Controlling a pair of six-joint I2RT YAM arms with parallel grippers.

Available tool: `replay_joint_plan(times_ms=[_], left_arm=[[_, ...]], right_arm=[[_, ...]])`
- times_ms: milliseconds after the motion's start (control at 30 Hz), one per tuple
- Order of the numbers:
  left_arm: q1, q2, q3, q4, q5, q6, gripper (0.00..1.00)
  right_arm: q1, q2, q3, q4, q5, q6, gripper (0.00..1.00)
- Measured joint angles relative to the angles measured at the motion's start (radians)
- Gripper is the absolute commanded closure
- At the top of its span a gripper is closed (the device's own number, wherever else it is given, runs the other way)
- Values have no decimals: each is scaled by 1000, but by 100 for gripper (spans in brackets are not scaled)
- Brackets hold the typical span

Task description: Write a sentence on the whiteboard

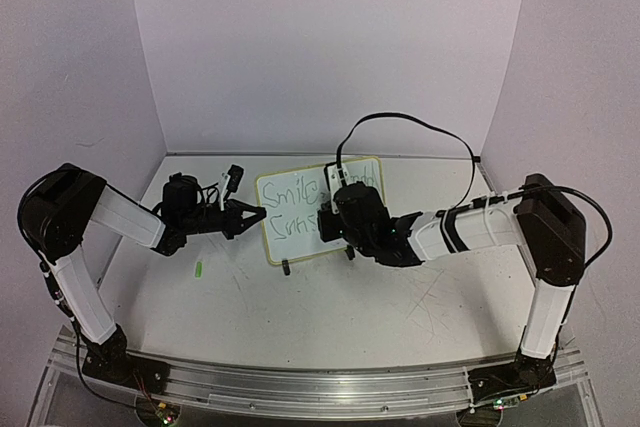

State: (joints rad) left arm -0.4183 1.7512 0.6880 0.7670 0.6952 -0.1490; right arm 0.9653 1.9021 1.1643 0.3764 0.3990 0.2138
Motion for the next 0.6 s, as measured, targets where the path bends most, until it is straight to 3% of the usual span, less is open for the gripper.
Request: replay_joint_plan(times_ms=[600], left_arm=[[-1, 0, 0, 0, 0, 0, 100]], right_arm=[[-1, -15, -75, -15, -27, 46, 100]])
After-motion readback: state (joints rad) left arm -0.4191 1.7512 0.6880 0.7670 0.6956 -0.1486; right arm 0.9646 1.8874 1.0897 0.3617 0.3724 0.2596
